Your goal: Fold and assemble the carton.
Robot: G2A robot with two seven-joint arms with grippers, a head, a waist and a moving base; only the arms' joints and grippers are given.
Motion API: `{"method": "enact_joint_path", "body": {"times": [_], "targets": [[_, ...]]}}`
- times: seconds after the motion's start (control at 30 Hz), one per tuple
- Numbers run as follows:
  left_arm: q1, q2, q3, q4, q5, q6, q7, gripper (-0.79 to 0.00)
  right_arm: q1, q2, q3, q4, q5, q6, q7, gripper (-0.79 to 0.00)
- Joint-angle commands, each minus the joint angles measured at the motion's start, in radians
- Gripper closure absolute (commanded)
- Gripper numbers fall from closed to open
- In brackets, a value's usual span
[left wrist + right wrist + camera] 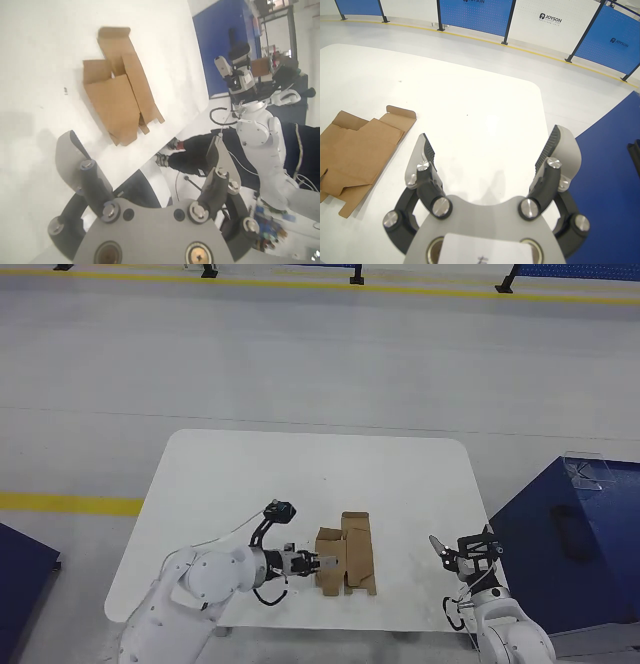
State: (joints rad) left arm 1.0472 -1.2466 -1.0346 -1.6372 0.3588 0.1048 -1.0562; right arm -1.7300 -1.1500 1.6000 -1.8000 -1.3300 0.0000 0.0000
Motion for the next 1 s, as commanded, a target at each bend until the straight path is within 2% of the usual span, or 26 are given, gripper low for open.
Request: {"method": "enact_joint_path", "body": {"times": [0.0,0.23,0.33,0.5,0.57,0.6,0.77,0.83,0.97], "targets": [[-0.082,-0.017,0.059,0.107,-0.027,0.007,-0.002,-0.785,0.000,0.000,0.000,0.000,0.000,0.000,0.000,-0.785],[-0.214,-0.064,0.190,0.331,-0.055,-0.004,0.029,-0.723,0.000,0.000,0.000,0.000,0.000,0.000,0.000,-0.785],[-0.243,-0.077,0.214,0.391,-0.072,-0.002,0.028,-0.640,0.000,0.000,0.000,0.000,0.000,0.000,0.000,-0.785],[-0.272,-0.090,0.225,0.467,-0.094,-0.009,0.060,-0.619,0.000,0.000,0.000,0.000,0.000,0.000,0.000,-0.785],[-0.283,-0.094,0.229,0.493,-0.092,-0.009,0.067,-0.683,0.000,0.000,0.000,0.000,0.000,0.000,0.000,-0.785],[-0.290,-0.095,0.232,0.504,-0.087,-0.010,0.075,-0.671,0.000,0.000,0.000,0.000,0.000,0.000,0.000,-0.785],[-0.316,-0.107,0.225,0.588,-0.171,-0.044,0.039,-0.517,0.000,0.000,0.000,0.000,0.000,0.000,0.000,-0.785],[-0.330,-0.112,0.224,0.627,-0.207,-0.067,0.014,-0.406,0.000,0.000,0.000,0.000,0.000,0.000,0.000,-0.785],[-0.357,-0.121,0.218,0.709,-0.278,-0.124,-0.026,-0.354,0.000,0.000,0.000,0.000,0.000,0.000,0.000,-0.785]]}}
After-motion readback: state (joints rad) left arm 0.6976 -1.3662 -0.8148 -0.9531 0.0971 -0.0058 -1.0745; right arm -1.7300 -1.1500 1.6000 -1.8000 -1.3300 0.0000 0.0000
